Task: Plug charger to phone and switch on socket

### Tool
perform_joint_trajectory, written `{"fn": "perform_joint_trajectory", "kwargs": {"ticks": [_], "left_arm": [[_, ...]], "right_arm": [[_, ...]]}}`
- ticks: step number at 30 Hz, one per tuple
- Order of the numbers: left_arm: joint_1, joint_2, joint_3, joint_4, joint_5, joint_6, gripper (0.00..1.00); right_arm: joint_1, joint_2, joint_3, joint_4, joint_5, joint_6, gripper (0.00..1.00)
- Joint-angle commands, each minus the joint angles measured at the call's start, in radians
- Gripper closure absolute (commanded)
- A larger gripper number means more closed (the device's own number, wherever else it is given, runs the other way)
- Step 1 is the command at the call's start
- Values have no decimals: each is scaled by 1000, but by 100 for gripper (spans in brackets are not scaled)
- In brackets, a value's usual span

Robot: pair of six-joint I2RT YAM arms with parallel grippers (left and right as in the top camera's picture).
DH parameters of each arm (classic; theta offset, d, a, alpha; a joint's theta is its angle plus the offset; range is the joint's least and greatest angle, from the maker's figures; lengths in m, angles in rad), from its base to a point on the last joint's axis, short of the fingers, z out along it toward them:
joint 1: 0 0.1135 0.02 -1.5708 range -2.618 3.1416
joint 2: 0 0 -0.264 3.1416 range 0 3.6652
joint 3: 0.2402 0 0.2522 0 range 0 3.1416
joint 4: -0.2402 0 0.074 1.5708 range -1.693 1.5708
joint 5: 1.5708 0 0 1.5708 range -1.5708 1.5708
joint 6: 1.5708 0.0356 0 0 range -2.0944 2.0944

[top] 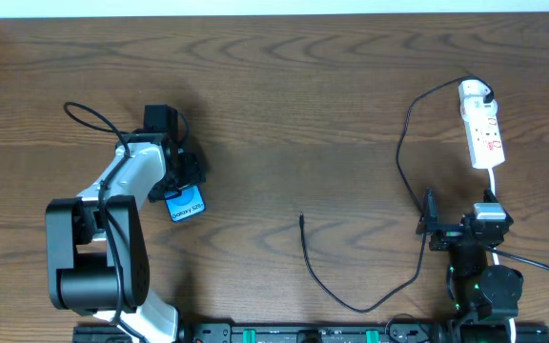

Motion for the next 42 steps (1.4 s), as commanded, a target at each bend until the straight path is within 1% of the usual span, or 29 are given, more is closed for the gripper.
{"fn": "perform_joint_trajectory", "kwargs": {"ticks": [1, 10, 12, 16, 19, 24, 26, 30, 35, 42], "left_arm": [[3, 19, -33, -10, -29, 10, 26], [3, 19, -33, -10, -29, 10, 28], [3, 19, -33, -10, -29, 10, 33], [3, 19, -33, -10, -29, 10, 36], [3, 19, -33, -10, -29, 10, 44], [3, 19, -33, -10, -28, 9, 60], [3, 19, -33, -10, -28, 9, 63], [3, 19, -27, -11, -28, 9, 73], [3, 18, -3, -11, -2, 9, 74], [3, 7, 34, -34, -2, 10, 75]], "right_arm": [[7, -6, -1, -4, 8, -14, 1], [7, -6, -1, -4, 8, -14, 1], [7, -6, -1, -4, 8, -14, 1], [7, -6, -1, -4, 8, -14, 1], [7, -6, -1, -4, 8, -14, 1], [7, -6, -1, -4, 8, -14, 1], [7, -6, -1, -4, 8, -14, 1], [7, -6, -1, -4, 8, -14, 1], [7, -6, -1, -4, 8, -14, 1], [7, -6, -1, -4, 8, -14, 1]]}}
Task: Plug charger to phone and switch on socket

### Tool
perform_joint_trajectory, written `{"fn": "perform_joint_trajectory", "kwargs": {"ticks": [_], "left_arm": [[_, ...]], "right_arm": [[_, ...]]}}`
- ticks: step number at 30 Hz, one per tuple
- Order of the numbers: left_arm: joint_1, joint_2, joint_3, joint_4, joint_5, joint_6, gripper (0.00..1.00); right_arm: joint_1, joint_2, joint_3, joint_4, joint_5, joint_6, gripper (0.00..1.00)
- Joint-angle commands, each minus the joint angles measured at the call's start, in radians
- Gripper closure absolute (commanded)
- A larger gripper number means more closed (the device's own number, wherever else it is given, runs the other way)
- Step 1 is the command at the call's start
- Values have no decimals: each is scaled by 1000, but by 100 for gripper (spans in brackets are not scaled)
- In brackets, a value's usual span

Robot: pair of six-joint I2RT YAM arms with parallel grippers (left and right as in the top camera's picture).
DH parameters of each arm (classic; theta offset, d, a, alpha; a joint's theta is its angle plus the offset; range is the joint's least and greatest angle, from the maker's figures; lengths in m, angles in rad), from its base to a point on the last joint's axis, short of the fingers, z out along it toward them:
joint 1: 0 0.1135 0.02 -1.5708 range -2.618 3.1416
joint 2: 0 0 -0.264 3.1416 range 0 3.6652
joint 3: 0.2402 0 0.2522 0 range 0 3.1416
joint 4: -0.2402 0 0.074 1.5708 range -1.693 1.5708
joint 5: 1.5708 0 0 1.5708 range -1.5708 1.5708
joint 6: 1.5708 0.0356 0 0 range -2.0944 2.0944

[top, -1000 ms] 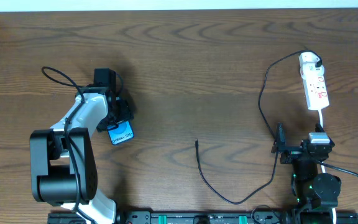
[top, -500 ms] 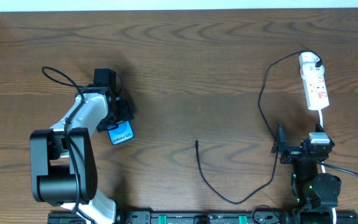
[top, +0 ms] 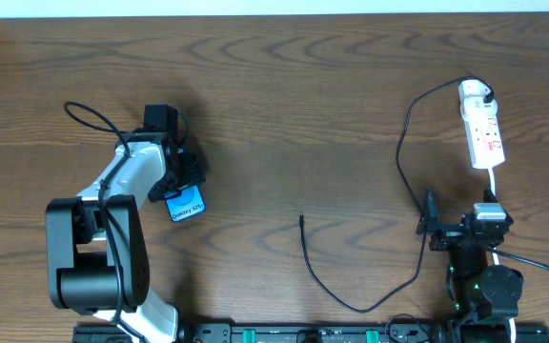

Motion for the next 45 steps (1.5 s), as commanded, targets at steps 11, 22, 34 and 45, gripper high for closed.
{"fn": "perform_joint_trajectory", "kwargs": {"ticks": [11, 22, 34, 45], "left_arm": [[3, -58, 76, -63, -5, 29, 76], [3, -60, 81, -59, 120, 28, 81], [3, -60, 84, 116, 671, -173, 86], [4, -60, 83, 371, 1032, -727, 86]], "right_arm": [[7, -6, -1, -4, 8, -14, 1], [7, -6, -1, -4, 8, -14, 1], [7, -6, -1, -4, 8, -14, 1], [7, -6, -1, -4, 8, -14, 1]]}}
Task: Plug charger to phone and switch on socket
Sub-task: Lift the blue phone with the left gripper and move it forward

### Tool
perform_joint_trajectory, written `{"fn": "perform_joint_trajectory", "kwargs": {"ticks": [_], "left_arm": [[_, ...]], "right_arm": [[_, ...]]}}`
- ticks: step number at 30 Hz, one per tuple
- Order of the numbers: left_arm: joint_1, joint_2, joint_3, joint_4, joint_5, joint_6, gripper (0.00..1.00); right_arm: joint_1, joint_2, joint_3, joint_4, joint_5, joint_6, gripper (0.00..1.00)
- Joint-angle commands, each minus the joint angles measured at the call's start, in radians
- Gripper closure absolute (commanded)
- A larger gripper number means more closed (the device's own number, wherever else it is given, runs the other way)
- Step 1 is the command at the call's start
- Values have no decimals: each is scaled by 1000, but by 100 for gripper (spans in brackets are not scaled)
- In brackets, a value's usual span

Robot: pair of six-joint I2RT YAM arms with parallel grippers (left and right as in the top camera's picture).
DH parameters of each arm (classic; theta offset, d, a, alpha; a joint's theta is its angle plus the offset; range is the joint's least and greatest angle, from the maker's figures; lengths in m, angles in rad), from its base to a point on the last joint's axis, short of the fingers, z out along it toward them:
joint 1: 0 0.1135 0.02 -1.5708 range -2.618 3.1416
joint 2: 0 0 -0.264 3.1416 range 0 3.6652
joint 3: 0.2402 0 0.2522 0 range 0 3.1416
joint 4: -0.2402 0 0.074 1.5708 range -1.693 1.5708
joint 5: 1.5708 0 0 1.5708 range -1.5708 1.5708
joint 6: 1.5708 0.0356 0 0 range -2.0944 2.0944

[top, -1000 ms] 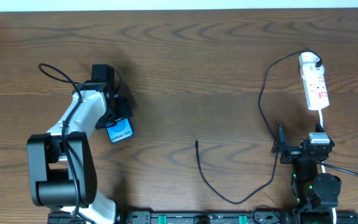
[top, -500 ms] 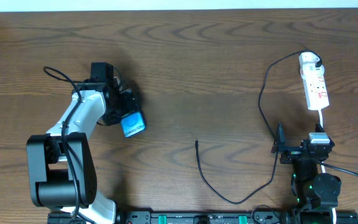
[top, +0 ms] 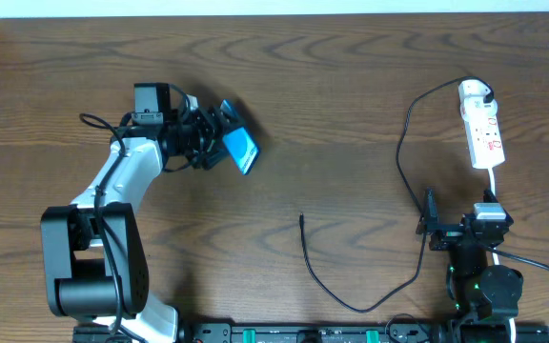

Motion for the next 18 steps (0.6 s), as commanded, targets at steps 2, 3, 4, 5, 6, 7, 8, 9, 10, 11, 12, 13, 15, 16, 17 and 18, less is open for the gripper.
{"fn": "perform_joint_trajectory", "kwargs": {"ticks": [2, 3, 4, 5, 6, 7, 8, 9, 10, 11, 12, 13, 15, 16, 17, 18], "left_arm": [[3, -26, 33, 126, 254, -301, 87], [3, -26, 33, 153, 277, -329, 87], [3, -26, 34, 191, 311, -375, 87], [3, -26, 34, 225, 340, -421, 87], [3, -26, 34, 250, 359, -465, 87], [3, -26, 33, 269, 377, -508, 87], [3, -26, 33, 307, 402, -590, 87], [3, -26, 34, 327, 411, -622, 87], [3, -26, 33, 356, 425, -657, 87], [3, -26, 33, 383, 436, -684, 87], [3, -26, 34, 411, 450, -711, 87], [3, -26, 33, 437, 462, -734, 86], [3, -26, 34, 494, 487, -789, 87], [3, -26, 34, 508, 491, -802, 87], [3, -26, 34, 523, 495, -813, 87], [3, -26, 34, 527, 497, -821, 87]], "right_arm": [[7, -6, -1, -4, 8, -14, 1], [7, -6, -1, -4, 8, -14, 1], [7, -6, -1, -4, 8, -14, 1], [7, -6, -1, -4, 8, -14, 1], [7, -6, -1, -4, 8, -14, 1], [7, -6, -1, -4, 8, -14, 1], [7, -6, -1, -4, 8, -14, 1], [7, -6, -1, -4, 8, -14, 1], [7, -6, -1, -4, 8, -14, 1], [7, -6, -1, -4, 8, -14, 1], [7, -6, -1, -4, 8, -14, 1], [7, -6, -1, -4, 8, -14, 1], [7, -6, -1, -4, 8, -14, 1], [7, -6, -1, -4, 8, -14, 1], [7, -6, -1, -4, 8, -14, 1], [7, -6, -1, -4, 8, -14, 1]]}}
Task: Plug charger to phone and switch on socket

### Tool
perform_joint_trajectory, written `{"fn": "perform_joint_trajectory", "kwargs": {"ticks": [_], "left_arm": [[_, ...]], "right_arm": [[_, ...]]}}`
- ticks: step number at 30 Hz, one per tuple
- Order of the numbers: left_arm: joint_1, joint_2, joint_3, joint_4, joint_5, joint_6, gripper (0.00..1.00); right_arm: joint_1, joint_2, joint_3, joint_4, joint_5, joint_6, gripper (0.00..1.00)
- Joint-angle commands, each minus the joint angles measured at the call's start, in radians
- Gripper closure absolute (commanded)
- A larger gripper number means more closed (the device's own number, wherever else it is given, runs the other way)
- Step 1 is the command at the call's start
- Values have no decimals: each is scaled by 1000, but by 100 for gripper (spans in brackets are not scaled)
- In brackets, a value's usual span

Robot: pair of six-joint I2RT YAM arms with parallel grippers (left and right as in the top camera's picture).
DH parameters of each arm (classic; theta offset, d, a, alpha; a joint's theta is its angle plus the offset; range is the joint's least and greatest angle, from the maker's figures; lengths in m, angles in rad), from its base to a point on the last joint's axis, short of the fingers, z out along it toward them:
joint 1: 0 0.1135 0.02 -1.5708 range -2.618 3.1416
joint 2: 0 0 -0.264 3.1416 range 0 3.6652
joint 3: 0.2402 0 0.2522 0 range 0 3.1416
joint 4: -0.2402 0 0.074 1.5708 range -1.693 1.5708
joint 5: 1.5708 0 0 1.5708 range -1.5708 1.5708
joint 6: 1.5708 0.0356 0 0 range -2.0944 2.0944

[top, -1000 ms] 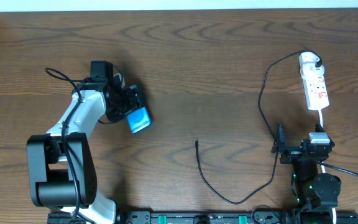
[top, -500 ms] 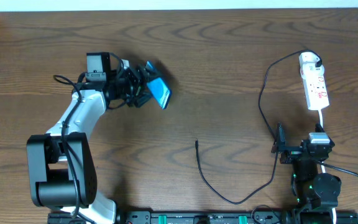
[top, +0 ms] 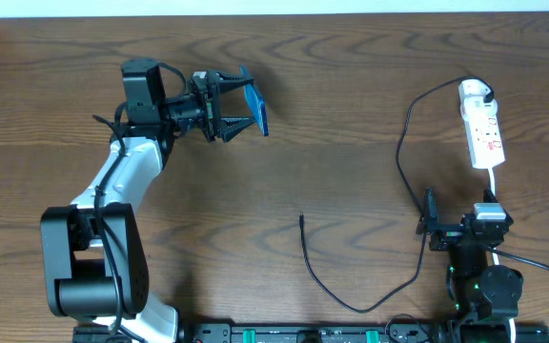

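In the overhead view my left gripper (top: 241, 103) is high over the back left of the table, shut on the blue phone (top: 256, 107), which is tilted on edge and off the table. The black charger cable (top: 400, 143) runs from the white socket strip (top: 484, 138) at the far right, loops toward the front, and ends in its free plug (top: 301, 220) lying mid-table. My right gripper (top: 428, 227) rests at the front right beside the cable, touching nothing I can make out; its jaws are too small to read.
The brown wooden table (top: 351, 76) ends at a pale wall along the back. The black left arm base (top: 89, 276) stands at the front left and the right arm base (top: 484, 286) at the front right, with a rail between them.
My left gripper, still holding the phone, has moved a little back and to the right, and the phone has turned more on edge. The right arm and the cable have not moved.
At first my left gripper was shut on the blue phone low at the left of the table, and it stayed there at the following moment. Then it held the phone raised and farther back, and now farther right still. The right arm stayed parked.
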Motion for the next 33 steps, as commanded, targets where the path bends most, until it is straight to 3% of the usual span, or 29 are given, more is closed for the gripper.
{"fn": "perform_joint_trajectory", "kwargs": {"ticks": [1, 14, 33], "left_arm": [[3, -26, 30, 18, 77, -111, 87], [3, -26, 29, 18, 87, -335, 92], [3, -26, 29, 18, 87, -344, 93]], "right_arm": [[7, -6, -1, -4, 8, -14, 1], [7, -6, -1, -4, 8, -14, 1], [7, -6, -1, -4, 8, -14, 1]]}}
